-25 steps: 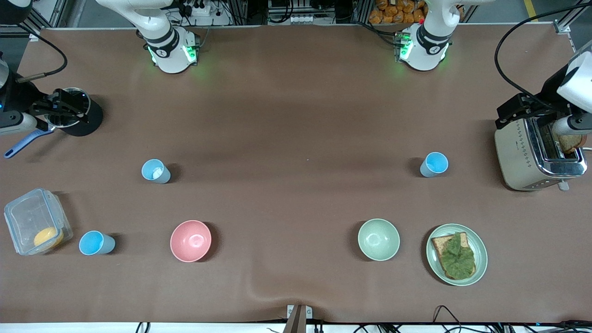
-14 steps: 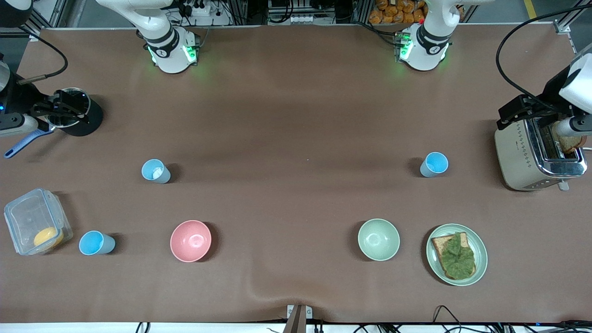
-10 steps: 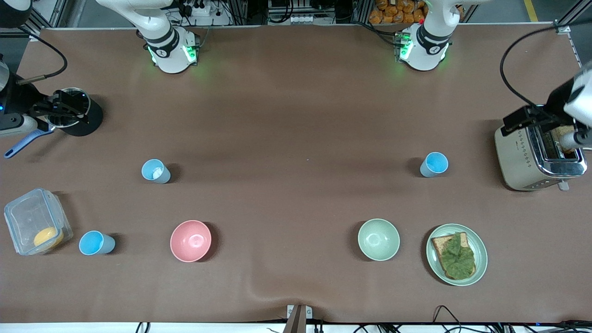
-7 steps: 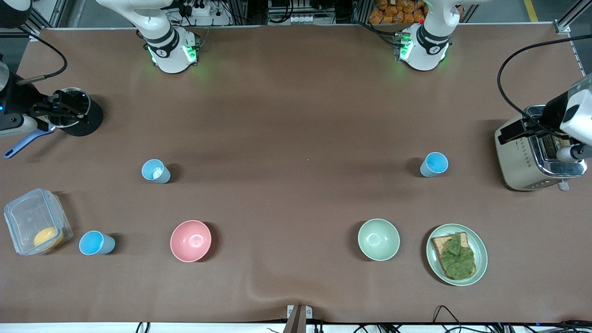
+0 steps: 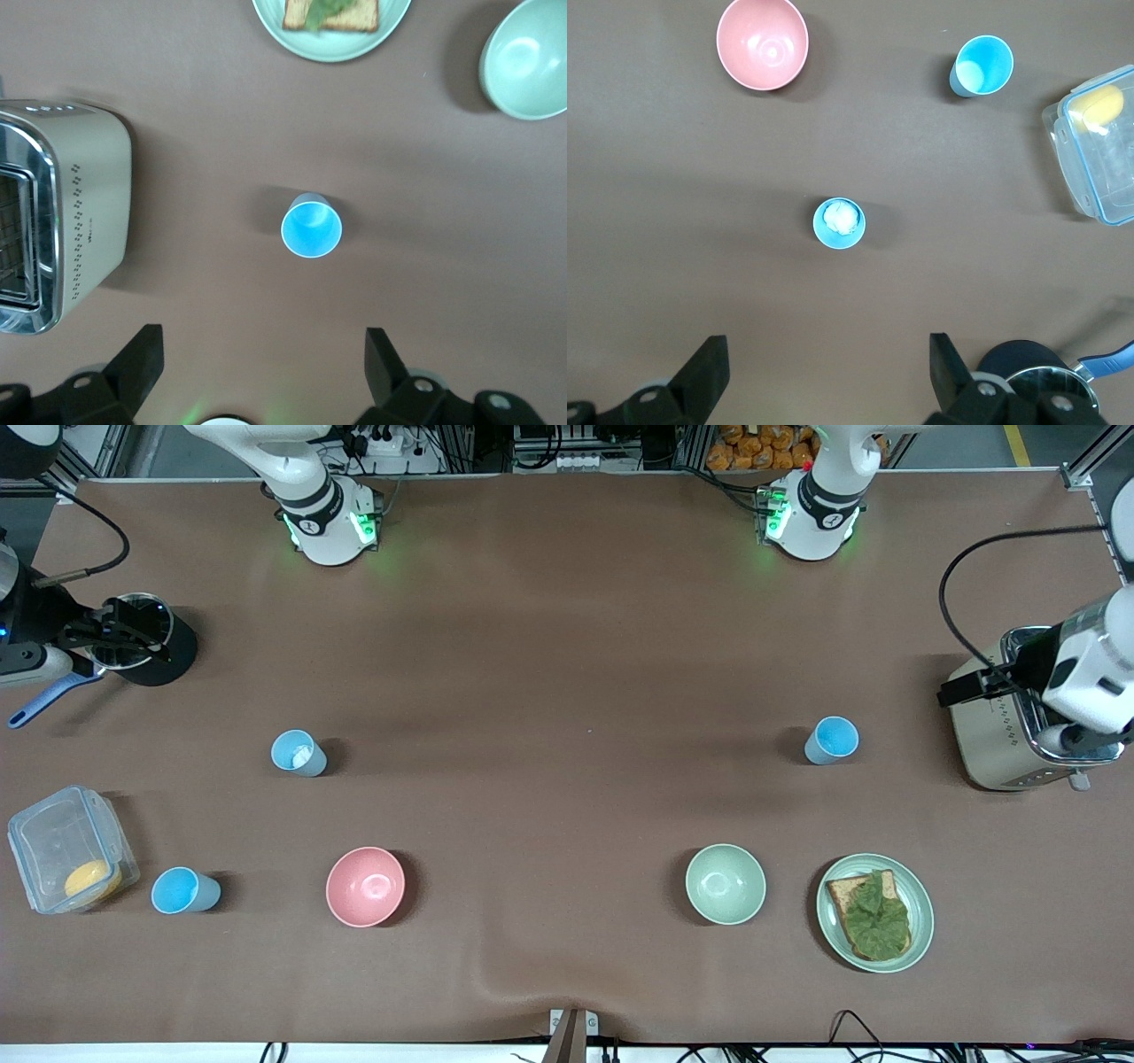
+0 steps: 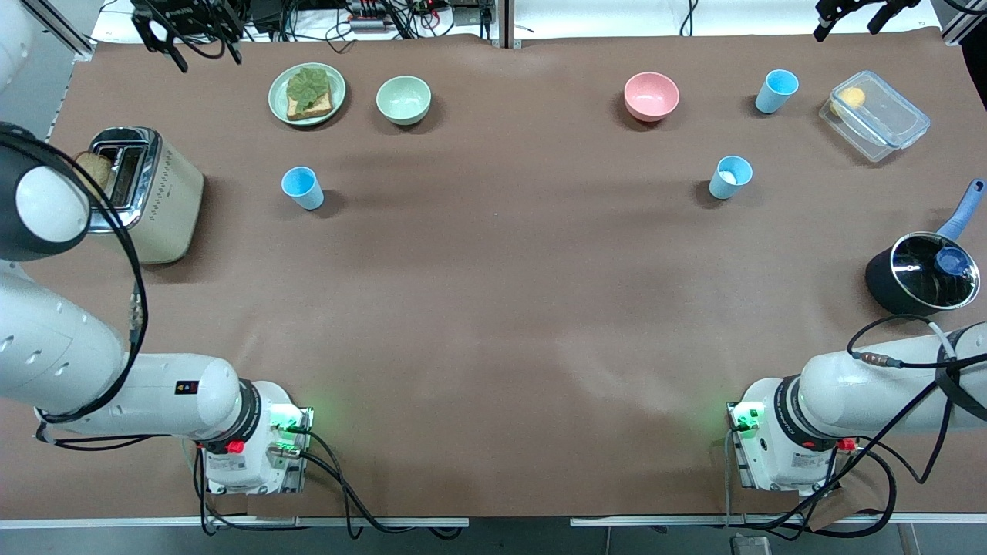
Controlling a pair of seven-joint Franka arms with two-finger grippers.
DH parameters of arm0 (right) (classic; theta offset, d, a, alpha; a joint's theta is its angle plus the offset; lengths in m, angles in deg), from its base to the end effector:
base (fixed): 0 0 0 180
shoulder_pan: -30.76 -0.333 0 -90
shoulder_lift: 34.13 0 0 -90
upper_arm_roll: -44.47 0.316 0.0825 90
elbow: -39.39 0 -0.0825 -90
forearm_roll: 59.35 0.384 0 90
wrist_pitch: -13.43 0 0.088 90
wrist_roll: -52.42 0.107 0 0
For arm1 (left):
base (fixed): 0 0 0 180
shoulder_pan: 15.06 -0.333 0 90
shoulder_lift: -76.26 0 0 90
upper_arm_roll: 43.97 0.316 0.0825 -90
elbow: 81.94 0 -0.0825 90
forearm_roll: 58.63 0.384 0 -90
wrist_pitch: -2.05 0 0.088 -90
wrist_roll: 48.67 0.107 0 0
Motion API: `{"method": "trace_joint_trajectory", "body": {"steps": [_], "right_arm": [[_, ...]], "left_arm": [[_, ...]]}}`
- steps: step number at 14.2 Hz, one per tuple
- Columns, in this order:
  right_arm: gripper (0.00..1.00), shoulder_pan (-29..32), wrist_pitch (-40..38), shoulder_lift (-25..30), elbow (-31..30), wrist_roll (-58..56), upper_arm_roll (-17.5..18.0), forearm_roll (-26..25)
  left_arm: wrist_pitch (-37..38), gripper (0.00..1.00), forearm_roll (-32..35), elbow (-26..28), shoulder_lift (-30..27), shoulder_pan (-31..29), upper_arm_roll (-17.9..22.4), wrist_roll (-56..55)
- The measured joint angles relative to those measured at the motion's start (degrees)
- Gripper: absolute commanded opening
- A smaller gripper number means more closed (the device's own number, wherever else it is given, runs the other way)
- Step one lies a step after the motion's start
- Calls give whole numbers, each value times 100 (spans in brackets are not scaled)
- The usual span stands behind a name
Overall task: Stack blue cups with both arms
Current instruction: 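Move the left gripper down over the blue cup beside the toaster, then grasp the blue cup with the left gripper while the right gripper reaches another cup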
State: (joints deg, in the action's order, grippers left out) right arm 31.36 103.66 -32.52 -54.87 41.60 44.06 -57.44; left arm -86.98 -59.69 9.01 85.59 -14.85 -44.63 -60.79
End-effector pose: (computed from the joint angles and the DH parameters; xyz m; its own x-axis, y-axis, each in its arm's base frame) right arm 0.5444 -0.0061 0.6053 0.9848 0.1702 -0.0352 0.1687 -0.9848 -0.0408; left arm 0.5905 -0.0105 0.5220 0.9613 0.1948 -0.1949 0.1944 -0.9807 -0.0213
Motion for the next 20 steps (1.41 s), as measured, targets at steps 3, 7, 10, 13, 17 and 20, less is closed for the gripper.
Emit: {"method": "trace_joint_trajectory", "body": {"steps": [3, 7, 10, 13, 17, 20], "right_arm": [[100, 0, 0, 0, 0, 0, 1, 0], [100, 0, 0, -1, 0, 0, 1, 0], [100, 0, -1, -1, 0, 0, 2, 0], [100, 0, -5, -1, 0, 0, 3, 0], [100, 0, -11, -2, 0, 0, 4, 0], [100, 0, -17, -2, 0, 0, 14, 0]], "left_arm": [[-119, 100, 0, 196, 253, -1, -3, 59], [-959, 100, 0, 1036, 317, 3, -13, 84], [-1606, 100, 0, 1623, 340, 5, -23, 84], [-1917, 100, 0, 1844, 488, 36, -38, 87], [-2066, 100, 0, 1868, 788, 63, -54, 88], [-2105, 100, 23, 1872, 971, 64, -63, 94]]}}
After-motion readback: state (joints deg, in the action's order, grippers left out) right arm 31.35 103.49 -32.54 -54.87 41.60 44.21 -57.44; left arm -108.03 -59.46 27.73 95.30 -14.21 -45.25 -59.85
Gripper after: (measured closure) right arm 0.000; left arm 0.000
